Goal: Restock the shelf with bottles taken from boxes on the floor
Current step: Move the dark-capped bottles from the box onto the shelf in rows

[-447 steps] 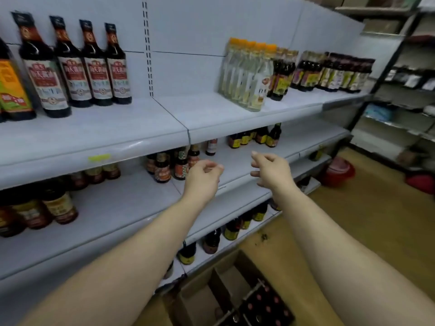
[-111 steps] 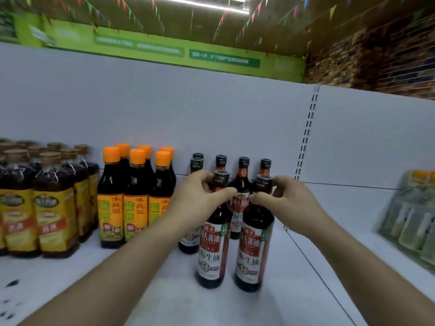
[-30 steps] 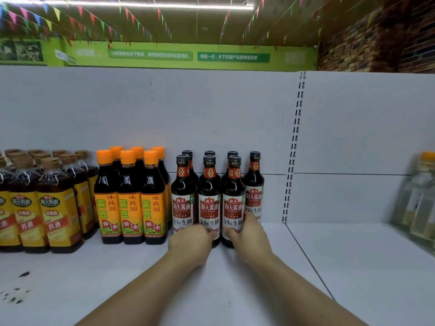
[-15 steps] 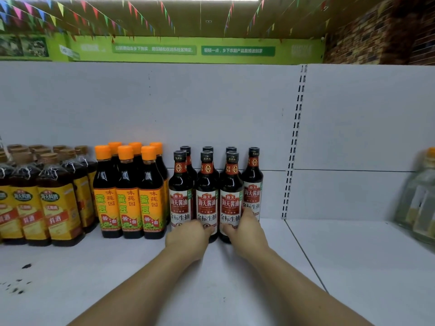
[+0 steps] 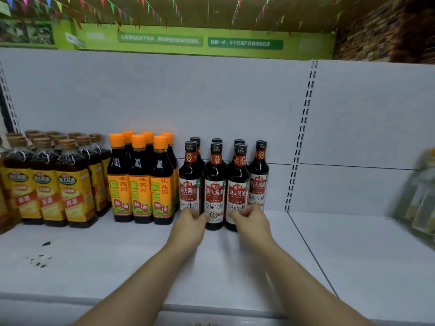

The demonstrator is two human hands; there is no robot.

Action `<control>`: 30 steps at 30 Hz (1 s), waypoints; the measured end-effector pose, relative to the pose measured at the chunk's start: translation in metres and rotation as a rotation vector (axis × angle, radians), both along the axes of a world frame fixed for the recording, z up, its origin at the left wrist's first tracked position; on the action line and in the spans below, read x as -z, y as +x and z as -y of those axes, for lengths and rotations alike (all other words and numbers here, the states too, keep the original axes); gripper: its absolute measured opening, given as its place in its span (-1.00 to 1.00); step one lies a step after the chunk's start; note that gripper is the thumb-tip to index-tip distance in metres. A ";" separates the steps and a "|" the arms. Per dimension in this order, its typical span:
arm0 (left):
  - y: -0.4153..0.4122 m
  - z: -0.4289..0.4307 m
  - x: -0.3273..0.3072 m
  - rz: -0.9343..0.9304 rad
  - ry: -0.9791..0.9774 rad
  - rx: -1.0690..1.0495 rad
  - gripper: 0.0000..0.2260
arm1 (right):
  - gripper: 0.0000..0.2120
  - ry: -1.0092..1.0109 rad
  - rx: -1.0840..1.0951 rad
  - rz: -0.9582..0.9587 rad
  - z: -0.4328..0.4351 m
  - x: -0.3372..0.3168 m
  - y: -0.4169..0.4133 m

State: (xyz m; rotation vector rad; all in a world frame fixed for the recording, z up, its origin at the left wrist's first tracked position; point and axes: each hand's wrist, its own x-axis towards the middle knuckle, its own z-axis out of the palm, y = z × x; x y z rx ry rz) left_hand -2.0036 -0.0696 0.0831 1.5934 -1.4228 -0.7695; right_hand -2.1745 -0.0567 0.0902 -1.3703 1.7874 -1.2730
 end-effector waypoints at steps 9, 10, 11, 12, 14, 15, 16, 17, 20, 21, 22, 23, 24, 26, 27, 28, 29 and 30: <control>0.031 -0.020 -0.006 -0.120 0.006 0.055 -0.74 | -0.59 0.023 -0.006 0.065 -0.021 0.002 0.029; 0.036 -0.023 -0.006 -0.123 0.007 0.066 -0.75 | -0.60 0.019 0.007 0.061 -0.027 -0.001 0.033; 0.042 -0.027 -0.006 -0.126 0.009 0.078 -0.77 | -0.60 0.019 0.020 0.057 -0.033 -0.004 0.038; 0.047 -0.031 -0.007 -0.126 0.009 0.089 -0.78 | -0.61 0.018 0.029 0.060 -0.039 -0.005 0.042; 0.059 -0.039 -0.009 -0.114 0.017 0.111 -0.78 | -0.62 0.009 0.048 0.060 -0.052 -0.007 0.050; 0.065 -0.043 -0.009 -0.114 0.028 0.120 -0.76 | -0.63 0.004 0.058 0.056 -0.059 -0.009 0.055; 0.071 -0.048 -0.009 -0.116 0.039 0.131 -0.73 | -0.62 0.001 0.069 0.052 -0.065 -0.009 0.060; 0.078 -0.053 -0.010 -0.117 0.046 0.143 -0.70 | -0.63 -0.003 0.082 0.051 -0.071 -0.009 0.065; 0.099 -0.070 -0.007 -0.124 0.039 0.186 -0.72 | -0.66 -0.015 0.126 0.056 -0.092 -0.010 0.079; 0.106 -0.076 -0.007 -0.128 0.029 0.201 -0.74 | -0.67 -0.022 0.146 0.072 -0.098 -0.011 0.082; 0.113 -0.082 -0.007 -0.133 0.015 0.217 -0.75 | -0.68 -0.027 0.163 0.090 -0.106 -0.012 0.085; 0.119 -0.089 -0.006 -0.138 0.005 0.231 -0.74 | -0.69 -0.030 0.178 0.104 -0.113 -0.014 0.088; 0.125 -0.096 -0.006 -0.143 -0.002 0.244 -0.72 | -0.69 -0.028 0.195 0.114 -0.122 -0.016 0.091; 0.135 -0.110 -0.006 -0.159 -0.010 0.271 -0.71 | -0.65 -0.031 0.227 0.123 -0.140 -0.020 0.097; 0.139 -0.116 -0.006 -0.172 -0.012 0.286 -0.73 | -0.63 -0.036 0.239 0.122 -0.148 -0.022 0.099; 0.142 -0.122 -0.006 -0.182 -0.017 0.302 -0.74 | -0.61 -0.038 0.251 0.120 -0.157 -0.023 0.102; 0.145 -0.127 -0.007 -0.185 -0.023 0.321 -0.75 | -0.60 -0.040 0.261 0.118 -0.165 -0.024 0.104; 0.146 -0.133 -0.008 -0.188 -0.028 0.342 -0.76 | -0.61 -0.039 0.271 0.117 -0.174 -0.026 0.106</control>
